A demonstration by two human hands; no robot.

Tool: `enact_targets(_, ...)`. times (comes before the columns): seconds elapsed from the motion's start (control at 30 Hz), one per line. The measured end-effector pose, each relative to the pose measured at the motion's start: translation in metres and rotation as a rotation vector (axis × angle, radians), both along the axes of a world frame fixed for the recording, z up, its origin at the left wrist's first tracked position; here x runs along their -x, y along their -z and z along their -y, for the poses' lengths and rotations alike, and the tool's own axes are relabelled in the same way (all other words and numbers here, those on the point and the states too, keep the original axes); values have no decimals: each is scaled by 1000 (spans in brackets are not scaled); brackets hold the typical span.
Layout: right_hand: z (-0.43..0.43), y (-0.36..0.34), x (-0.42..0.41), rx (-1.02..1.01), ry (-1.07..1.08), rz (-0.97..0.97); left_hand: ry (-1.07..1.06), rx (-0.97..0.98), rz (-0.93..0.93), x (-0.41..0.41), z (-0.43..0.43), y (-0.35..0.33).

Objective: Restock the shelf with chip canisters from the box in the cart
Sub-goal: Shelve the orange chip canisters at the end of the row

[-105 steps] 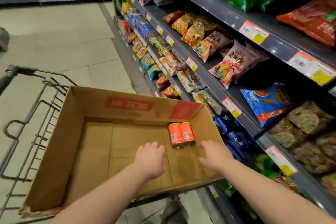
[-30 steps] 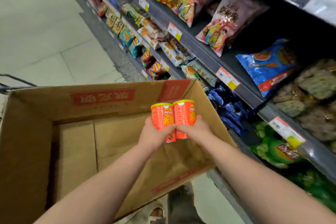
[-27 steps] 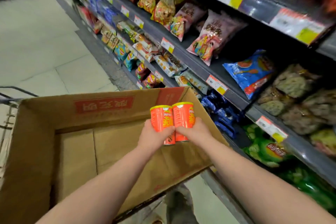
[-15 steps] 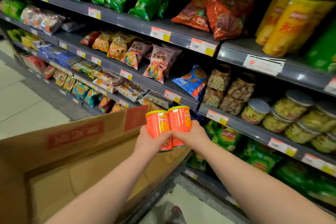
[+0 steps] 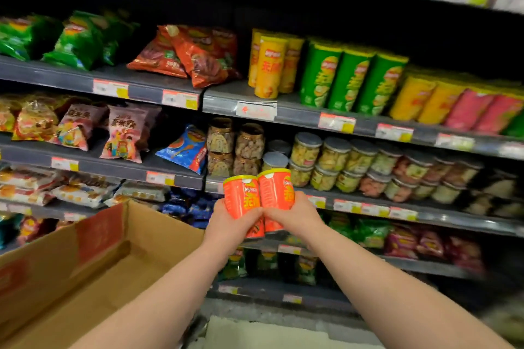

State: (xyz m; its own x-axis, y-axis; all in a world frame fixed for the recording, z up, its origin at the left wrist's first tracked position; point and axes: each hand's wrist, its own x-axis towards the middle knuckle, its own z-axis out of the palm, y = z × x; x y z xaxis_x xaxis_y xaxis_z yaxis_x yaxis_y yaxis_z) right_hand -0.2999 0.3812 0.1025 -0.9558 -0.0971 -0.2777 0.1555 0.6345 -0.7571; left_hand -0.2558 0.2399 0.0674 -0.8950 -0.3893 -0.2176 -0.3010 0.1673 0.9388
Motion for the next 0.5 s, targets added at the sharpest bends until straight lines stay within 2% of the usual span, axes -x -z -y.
enact_targets(0.3,-176,-11,-35,30,247,-47,264,-50,-33,-8,-170,-23)
enact_targets(0.5,-289,-18,-71,11,368,-46,343,-55,-30,-30,-283,-34)
